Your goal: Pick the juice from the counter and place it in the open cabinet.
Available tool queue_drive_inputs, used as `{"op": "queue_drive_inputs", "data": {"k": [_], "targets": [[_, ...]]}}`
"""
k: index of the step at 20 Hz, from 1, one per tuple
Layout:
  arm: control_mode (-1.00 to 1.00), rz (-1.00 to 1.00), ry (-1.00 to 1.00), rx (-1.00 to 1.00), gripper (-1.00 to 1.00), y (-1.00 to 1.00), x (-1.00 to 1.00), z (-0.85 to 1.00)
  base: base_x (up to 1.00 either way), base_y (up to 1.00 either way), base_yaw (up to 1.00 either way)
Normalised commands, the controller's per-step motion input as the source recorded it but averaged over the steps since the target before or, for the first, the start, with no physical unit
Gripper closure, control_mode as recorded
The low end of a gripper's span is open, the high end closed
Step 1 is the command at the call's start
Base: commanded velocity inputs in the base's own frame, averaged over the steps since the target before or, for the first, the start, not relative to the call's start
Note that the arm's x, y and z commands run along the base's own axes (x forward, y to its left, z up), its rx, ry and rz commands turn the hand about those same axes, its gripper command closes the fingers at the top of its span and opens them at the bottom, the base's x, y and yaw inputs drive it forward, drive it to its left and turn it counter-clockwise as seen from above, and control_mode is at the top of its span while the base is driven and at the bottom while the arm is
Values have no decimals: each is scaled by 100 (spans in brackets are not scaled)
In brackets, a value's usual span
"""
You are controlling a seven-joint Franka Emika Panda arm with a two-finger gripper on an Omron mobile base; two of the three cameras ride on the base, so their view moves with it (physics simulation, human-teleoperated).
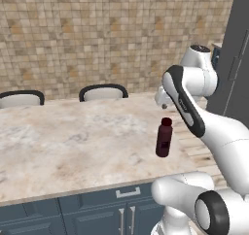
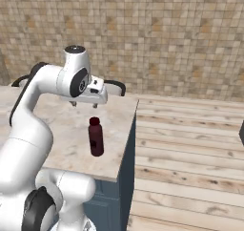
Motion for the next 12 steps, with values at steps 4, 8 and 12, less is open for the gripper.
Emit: {"op": "queue_drive_inputs", "data": {"k": [4,8,12], "targets": [[-100,3,-7,8,-100,-69,-3,-30,0,0,0],[-100,4,-8,15,-100,-84,-1,-25,0,0,0],[-100,7,-6,15,-100,-70,-2,-20,0,0,0]]}}
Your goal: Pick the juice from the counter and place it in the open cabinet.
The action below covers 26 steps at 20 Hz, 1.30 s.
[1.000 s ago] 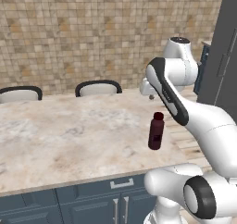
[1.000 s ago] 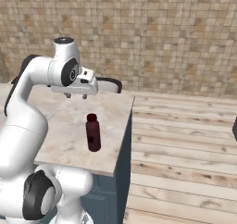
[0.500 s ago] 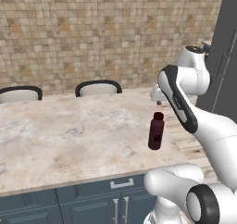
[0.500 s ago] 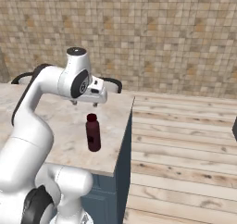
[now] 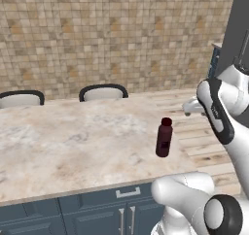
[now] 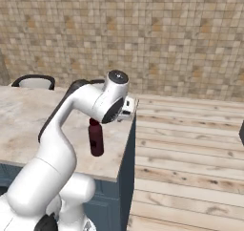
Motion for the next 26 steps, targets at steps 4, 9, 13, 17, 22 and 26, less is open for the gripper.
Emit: {"op": "queue_drive_inputs", "data": {"k": [4,9,13,17,22,26], "targets": [[-100,10,-5,17,-100,-52,0,-14,0,0,0],[-100,12,-6,20,-100,-31,0,-6,0,0,0],[-100,14,-6,11,-100,-2,0,-9,0,0,0],[-100,16,-8,6,-100,0,0,-16,0,0,0],[-100,13,-13,0,-100,0,0,-17,0,0,0],[-100,15,-17,1,-100,0,0,-13,0,0,0]]}}
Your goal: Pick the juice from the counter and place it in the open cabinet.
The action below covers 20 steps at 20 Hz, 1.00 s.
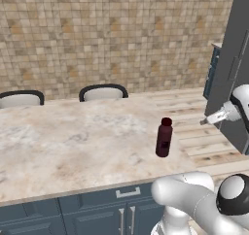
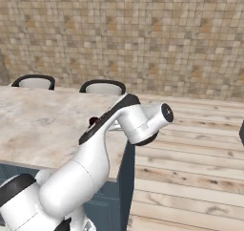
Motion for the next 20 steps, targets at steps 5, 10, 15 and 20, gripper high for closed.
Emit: {"op": "queue_drive_inputs", "data": {"k": [5,10,15,20], "targets": [[-100,15,-19,5,-100,0,0,-12,0,0,0],[-100,16,-14,3,-100,3,0,-17,0,0,0],[-100,14,-8,4,-100,8,0,-17,0,0,0],[-100,10,-3,1,-100,6,10,-14,0,0,0]]}}
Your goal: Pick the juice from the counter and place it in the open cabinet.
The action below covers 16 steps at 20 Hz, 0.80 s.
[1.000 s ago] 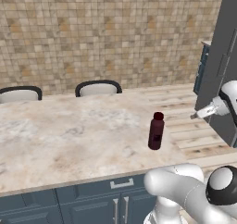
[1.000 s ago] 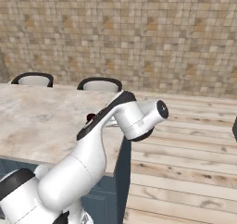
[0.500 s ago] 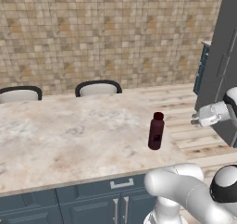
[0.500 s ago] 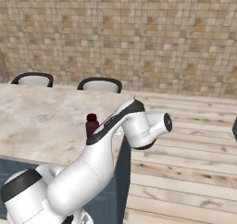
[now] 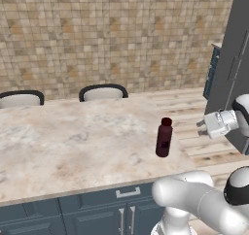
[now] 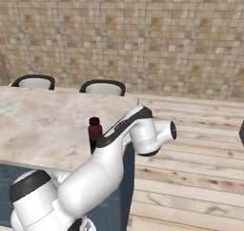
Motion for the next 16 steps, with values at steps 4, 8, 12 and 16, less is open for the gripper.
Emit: {"op": "queue_drive_inputs", "data": {"k": [4,8,12,16], "targets": [[-100,7,-3,1,-100,7,8,-11,0,0,0],[-100,5,-4,0,-100,9,12,-10,0,0,0],[-100,1,-1,0,-100,9,14,-12,0,0,0],[-100,0,0,0,-100,0,17,-9,0,0,0]]}}
